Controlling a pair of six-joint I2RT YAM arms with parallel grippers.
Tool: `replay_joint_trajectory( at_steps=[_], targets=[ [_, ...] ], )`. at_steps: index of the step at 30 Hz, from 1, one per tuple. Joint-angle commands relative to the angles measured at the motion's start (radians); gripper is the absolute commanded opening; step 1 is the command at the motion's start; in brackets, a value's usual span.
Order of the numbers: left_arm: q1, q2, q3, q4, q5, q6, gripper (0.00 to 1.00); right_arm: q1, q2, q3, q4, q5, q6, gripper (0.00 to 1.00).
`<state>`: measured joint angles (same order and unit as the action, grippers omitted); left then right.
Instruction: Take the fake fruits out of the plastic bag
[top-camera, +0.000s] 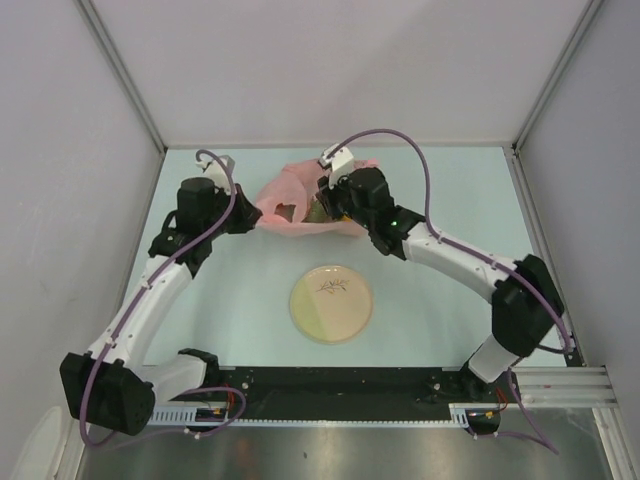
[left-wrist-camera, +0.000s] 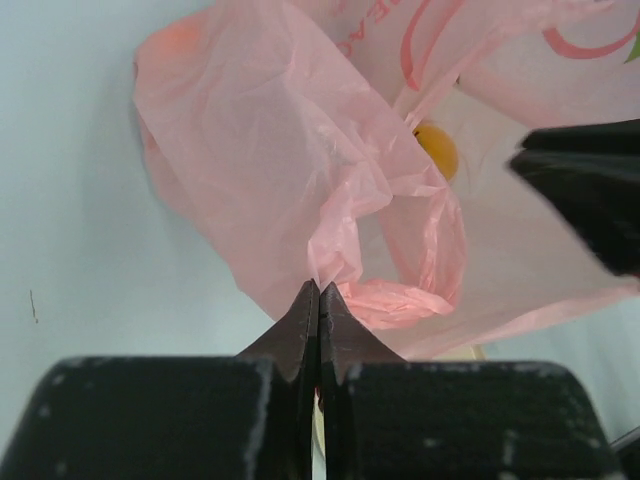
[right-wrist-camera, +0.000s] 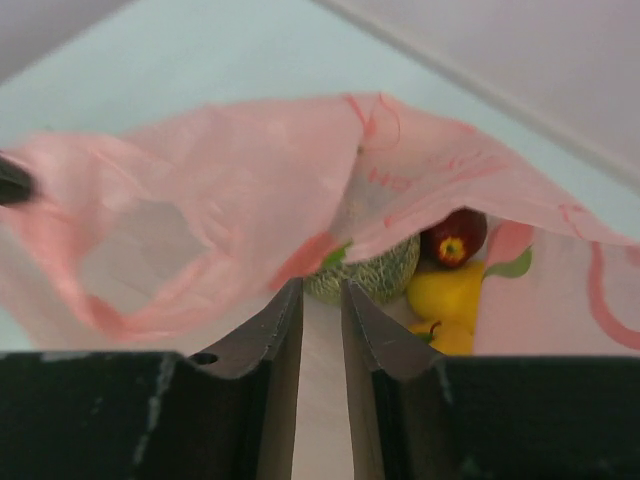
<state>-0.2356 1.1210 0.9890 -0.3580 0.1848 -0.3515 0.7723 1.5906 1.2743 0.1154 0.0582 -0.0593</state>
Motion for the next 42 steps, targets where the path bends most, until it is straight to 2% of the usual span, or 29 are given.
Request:
replay_joint_trajectory(
  at_steps=[1,5,8,11,14,15,17,18,20,21,23,27,29,33,35,37,39,40,42],
  targets=[
    [0.005,-0.067,-0.013,0.041,-0.036,-0.030,0.00,-0.034,0.092,0.005,-0.057,-0.012,0.076,0.25],
    [0.028,-0.102,-0.026,0.025,-0.045,-0.032,0.00,-0.051,0.075,-0.073,-0.068,0.034,0.128,0.24],
    [0.057,-0.141,-0.056,0.016,-0.048,-0.055,0.00,-0.050,0.033,-0.131,-0.054,0.068,0.105,0.24],
    [0.077,-0.165,-0.104,0.024,-0.016,-0.058,0.00,-0.083,0.019,-0.162,-0.020,0.065,0.105,0.24],
    [0.088,-0.179,-0.147,0.074,0.071,-0.047,0.02,-0.114,0.055,-0.147,0.058,0.042,0.105,0.29],
    [0.088,-0.176,-0.150,0.095,0.169,-0.006,0.19,-0.122,0.075,-0.130,0.072,0.037,0.095,0.32],
    [0.087,-0.156,-0.116,0.126,0.260,0.058,0.38,-0.133,0.142,-0.054,0.084,0.016,0.099,0.33],
    [0.085,-0.142,-0.092,0.122,0.318,0.133,0.53,-0.142,0.164,-0.021,0.083,0.003,0.104,0.33],
    [0.073,-0.118,0.002,0.067,0.346,0.227,0.67,-0.148,0.212,0.074,0.081,-0.020,0.110,0.34],
    [0.070,-0.090,0.035,0.042,0.360,0.329,0.70,-0.151,0.251,0.103,0.078,-0.024,0.111,0.34],
    [0.058,-0.066,0.132,-0.020,0.387,0.429,0.75,-0.159,0.291,0.199,0.070,-0.049,0.131,0.35],
    [0.019,0.005,0.282,-0.155,0.443,0.664,0.78,-0.163,0.359,0.335,0.063,-0.049,0.170,0.35],
    [-0.027,0.028,0.356,-0.220,0.443,0.730,0.79,-0.160,0.387,0.396,0.059,-0.047,0.187,0.35],
    [-0.132,0.092,0.427,-0.389,0.389,0.922,0.77,-0.159,0.411,0.442,0.059,-0.049,0.196,0.35],
    [-0.191,0.117,0.433,-0.395,0.310,0.945,0.77,-0.157,0.414,0.444,0.064,-0.047,0.199,0.35],
    [-0.244,0.114,0.396,-0.319,0.221,0.934,0.76,-0.157,0.413,0.444,0.066,-0.049,0.202,0.35],
    [-0.293,0.096,0.335,-0.236,0.063,0.931,0.75,-0.156,0.410,0.436,0.067,-0.047,0.205,0.35],
    [-0.306,0.089,0.320,-0.155,0.007,0.934,0.75,-0.156,0.410,0.436,0.067,-0.047,0.204,0.35],
    [-0.317,0.080,0.315,-0.112,-0.103,0.927,0.73,-0.154,0.404,0.431,0.069,-0.047,0.202,0.35]
  ],
)
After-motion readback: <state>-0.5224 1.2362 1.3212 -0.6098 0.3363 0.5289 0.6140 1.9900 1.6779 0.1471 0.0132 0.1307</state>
